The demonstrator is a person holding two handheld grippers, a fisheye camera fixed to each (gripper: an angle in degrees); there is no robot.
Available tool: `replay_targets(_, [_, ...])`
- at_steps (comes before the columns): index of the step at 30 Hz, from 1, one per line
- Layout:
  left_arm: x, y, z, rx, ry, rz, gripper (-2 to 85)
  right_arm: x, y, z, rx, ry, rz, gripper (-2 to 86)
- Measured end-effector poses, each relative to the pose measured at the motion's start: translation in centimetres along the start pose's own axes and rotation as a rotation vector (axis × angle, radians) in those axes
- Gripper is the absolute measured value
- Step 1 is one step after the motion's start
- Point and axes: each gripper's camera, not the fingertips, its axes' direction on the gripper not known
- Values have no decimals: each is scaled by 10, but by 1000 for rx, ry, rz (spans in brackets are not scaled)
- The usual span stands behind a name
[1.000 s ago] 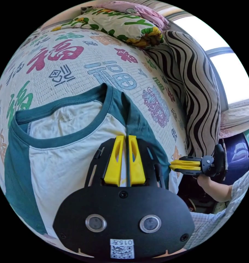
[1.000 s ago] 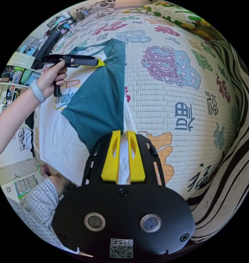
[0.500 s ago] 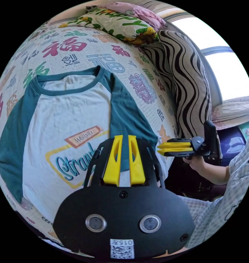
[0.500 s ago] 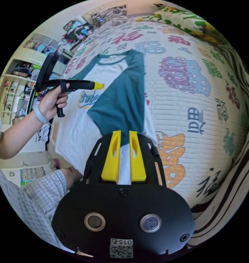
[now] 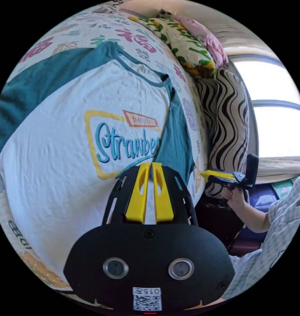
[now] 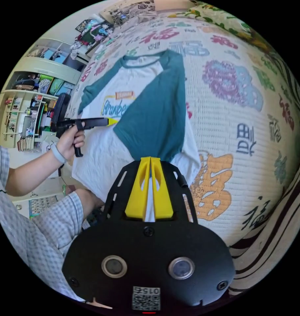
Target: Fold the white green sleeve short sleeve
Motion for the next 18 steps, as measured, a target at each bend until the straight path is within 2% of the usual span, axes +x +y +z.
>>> replay_targets(4, [-54, 48, -88, 250, 95, -237, 53, -41, -55, -18, 76, -7, -49, 7])
replay_targets(8, [-119, 114, -193, 472, 26, -431, 61, -110, -136, -7, 136, 16, -169, 22])
replay_targets(13, [-188, 165, -273, 592, -87, -598, 76, -206, -243, 41, 120, -71, -263, 53])
replay_targets(15, [-205, 169, -285, 632, -34, -600, 84, -249, -283, 66, 74, -81, -306, 60])
replay_targets(18, [-216, 157, -292, 584, -25, -555, 97, -320, -338, 108, -9, -45, -410, 67])
